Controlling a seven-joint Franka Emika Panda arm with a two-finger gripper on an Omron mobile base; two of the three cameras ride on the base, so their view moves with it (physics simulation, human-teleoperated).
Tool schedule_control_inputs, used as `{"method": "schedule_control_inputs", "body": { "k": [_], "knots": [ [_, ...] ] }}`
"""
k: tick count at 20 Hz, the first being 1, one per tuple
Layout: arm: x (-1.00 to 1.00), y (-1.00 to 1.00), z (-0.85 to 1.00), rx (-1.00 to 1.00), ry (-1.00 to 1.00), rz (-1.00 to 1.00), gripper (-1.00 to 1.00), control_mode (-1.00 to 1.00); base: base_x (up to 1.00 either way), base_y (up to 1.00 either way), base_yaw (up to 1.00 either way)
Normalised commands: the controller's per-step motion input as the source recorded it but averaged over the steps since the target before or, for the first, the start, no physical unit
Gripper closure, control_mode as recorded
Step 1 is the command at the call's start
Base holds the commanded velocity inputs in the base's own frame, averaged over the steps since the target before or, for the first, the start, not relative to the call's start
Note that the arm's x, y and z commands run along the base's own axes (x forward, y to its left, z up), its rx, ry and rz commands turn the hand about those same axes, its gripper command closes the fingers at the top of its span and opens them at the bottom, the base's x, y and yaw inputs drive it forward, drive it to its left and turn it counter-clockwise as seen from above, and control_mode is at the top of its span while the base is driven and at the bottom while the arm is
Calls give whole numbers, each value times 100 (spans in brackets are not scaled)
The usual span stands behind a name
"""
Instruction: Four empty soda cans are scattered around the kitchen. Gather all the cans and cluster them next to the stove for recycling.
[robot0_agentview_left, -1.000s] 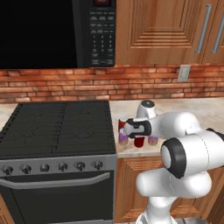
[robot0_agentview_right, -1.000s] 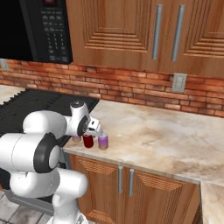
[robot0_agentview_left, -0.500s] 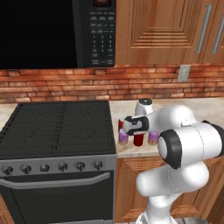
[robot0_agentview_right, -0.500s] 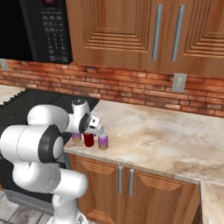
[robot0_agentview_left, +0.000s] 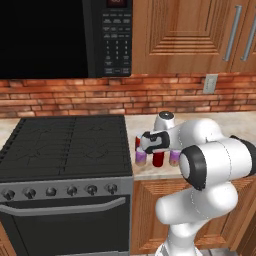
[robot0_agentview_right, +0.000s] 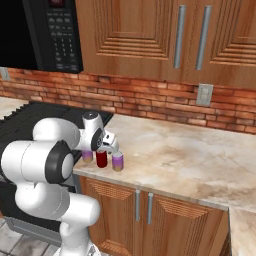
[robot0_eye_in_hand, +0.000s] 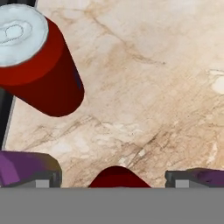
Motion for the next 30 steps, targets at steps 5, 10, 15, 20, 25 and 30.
{"method": "schedule_control_inputs", "body": {
  "k": [5, 10, 15, 20, 25, 30],
  "knots": [
    [-1, 0, 0, 0, -4, -2, -100, -100, 0, 0, 0],
    [-7, -2, 17, 0, -4, -2, -100, -100, 0, 0, 0],
    [-14, -4, 40, 0, -3, -2, -100, -100, 0, 0, 0],
    [-29, -1, 44, 0, -1, -2, -100, -100, 0, 0, 0],
    [-39, 0, 33, 0, -2, -2, -100, -100, 0, 0, 0],
    [-48, 0, 33, 0, -3, -2, -100, -100, 0, 0, 0]
  ]
}}
